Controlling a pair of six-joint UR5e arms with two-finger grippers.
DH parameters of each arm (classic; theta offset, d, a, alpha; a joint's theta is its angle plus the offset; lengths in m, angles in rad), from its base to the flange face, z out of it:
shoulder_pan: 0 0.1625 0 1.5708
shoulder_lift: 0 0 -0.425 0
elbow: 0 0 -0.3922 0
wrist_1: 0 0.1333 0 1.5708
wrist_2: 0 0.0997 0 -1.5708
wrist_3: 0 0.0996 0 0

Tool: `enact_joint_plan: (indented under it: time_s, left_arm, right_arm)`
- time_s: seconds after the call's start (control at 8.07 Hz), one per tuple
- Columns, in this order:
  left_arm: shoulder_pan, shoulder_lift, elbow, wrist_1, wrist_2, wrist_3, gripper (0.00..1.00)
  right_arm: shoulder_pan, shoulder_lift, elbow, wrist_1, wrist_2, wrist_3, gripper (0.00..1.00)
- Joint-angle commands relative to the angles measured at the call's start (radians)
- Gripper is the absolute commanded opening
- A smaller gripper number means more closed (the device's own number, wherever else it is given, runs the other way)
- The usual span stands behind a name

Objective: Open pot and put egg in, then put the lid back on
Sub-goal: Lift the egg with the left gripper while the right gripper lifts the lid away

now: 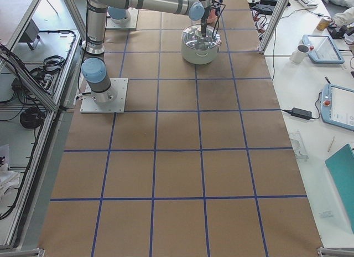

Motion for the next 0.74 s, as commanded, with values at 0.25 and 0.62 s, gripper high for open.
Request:
enact_joint_plan:
  time_s: [0.25,0.62]
  left_arm:
    - [-0.003,0.116,0.015,-0.037,-0.027,0.002,0.12]
    - [-0.063,0.208,0.015,-0.103,-0.06,-0.015,0.13]
  right_arm:
    - [0.0,-0.003,0.001,0.004,0.029,0.014,0.81]
    - [0.0,-0.004,0.004,0.012,0.044,-0.003,0.29]
